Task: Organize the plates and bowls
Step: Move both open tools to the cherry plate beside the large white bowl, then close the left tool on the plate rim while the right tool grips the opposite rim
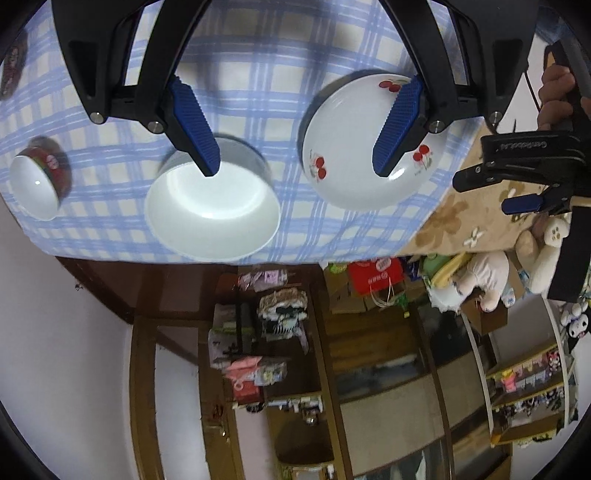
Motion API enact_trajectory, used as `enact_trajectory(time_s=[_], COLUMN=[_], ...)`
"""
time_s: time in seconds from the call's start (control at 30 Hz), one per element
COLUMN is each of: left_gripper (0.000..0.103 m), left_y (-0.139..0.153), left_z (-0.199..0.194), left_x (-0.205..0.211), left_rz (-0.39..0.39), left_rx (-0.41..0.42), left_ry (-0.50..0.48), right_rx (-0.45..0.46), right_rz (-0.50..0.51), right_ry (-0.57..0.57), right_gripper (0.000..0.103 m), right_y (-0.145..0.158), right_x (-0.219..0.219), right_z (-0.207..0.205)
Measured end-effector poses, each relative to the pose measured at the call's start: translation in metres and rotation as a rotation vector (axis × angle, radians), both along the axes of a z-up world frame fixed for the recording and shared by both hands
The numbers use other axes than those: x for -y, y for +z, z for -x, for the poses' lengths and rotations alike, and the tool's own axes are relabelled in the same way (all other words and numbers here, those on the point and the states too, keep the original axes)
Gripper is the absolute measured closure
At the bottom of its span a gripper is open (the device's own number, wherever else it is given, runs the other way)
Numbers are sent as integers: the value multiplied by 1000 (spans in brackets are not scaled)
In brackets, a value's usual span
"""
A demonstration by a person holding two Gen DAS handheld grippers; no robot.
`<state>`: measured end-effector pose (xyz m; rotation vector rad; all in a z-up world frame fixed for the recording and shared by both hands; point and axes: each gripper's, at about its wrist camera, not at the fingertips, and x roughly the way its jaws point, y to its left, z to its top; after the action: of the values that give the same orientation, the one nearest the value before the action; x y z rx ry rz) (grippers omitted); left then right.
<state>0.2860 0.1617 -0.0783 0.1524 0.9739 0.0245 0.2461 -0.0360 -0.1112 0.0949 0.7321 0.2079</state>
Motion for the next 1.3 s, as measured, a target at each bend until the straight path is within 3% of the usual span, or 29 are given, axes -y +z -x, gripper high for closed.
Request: enact_trajectory(time_s=[0.47,0.67,0.73,0.8,0.9,1.03,1.1,1.2,1.3], left_gripper=[9,11,19,35,52,54,56,70,75], left_y=[-53,-72,-76,-80,-85,-88,-88,-88,-88], left_z=[-29,-38,-39,-40,-42,-43,-43,-43,-43], left_x=[-3,1,2,4,1,-8,-10,-8,-3], left_rz=[-29,-43,-37,-49,-40,8,11,29,22], left_rx=[-91,-139,-152,-159,-174,-169,-160,-172,-177], left_ry=[-7,-26,-35,-35,-13,14,6,-23,-35], right_rx=[-57,-115,-138,-170,-199,-300,-309,-304,-306], right_rz=[-12,-53,-43,-43,-24,-80,-64,-57,-49], right_ry=[-7,10,18,38,40,57,61,69,58], right_gripper=[14,26,32,52,52,64,81,89,89], right_y=[-43,-61,-68,-74,-78,-91,-93,-93,-93], right_x=[-9,-15,-19,-22,-25,-22,-25,-29,-33], right_z=[-23,-32,-35,-39,-43,-55,-57,-58,-60])
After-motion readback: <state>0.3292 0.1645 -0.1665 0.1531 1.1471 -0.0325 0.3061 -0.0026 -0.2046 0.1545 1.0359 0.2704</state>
